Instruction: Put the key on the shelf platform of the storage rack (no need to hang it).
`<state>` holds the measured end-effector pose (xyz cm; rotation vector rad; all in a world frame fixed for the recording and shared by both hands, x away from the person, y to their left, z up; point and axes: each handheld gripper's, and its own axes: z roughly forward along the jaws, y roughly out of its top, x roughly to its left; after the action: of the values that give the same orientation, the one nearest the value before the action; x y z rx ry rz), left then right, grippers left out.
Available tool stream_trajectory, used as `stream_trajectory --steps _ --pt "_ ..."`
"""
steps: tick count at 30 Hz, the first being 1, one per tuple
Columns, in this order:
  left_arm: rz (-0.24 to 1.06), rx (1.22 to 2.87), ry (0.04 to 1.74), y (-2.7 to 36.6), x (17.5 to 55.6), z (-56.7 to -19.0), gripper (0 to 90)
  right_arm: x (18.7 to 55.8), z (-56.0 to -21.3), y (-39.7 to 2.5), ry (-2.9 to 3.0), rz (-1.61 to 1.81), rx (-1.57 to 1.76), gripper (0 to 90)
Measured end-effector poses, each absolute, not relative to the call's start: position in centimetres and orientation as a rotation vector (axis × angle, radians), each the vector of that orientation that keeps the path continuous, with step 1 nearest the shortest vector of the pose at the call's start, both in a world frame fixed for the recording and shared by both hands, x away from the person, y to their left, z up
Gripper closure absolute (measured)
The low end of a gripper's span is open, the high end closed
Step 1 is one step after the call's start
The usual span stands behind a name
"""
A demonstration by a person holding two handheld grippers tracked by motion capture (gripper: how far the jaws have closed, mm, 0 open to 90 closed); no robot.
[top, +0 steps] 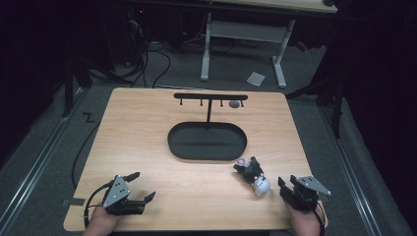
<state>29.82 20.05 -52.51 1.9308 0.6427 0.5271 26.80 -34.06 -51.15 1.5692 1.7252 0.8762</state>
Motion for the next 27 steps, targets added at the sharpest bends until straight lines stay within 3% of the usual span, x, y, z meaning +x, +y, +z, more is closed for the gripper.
stream_trajectory --steps 19,27 --pt "0.526 1.923 0.651 20.13 29.84 -52.49 15.1 26.84 -51.03 -34.05 1.737 0.878 1.569 49.5" --pt "0.496 1.885 0.687 20.59 30.15 -52.41 15.1 26.97 -50.61 -34.58 1.728 0.827 1.64 43.2"
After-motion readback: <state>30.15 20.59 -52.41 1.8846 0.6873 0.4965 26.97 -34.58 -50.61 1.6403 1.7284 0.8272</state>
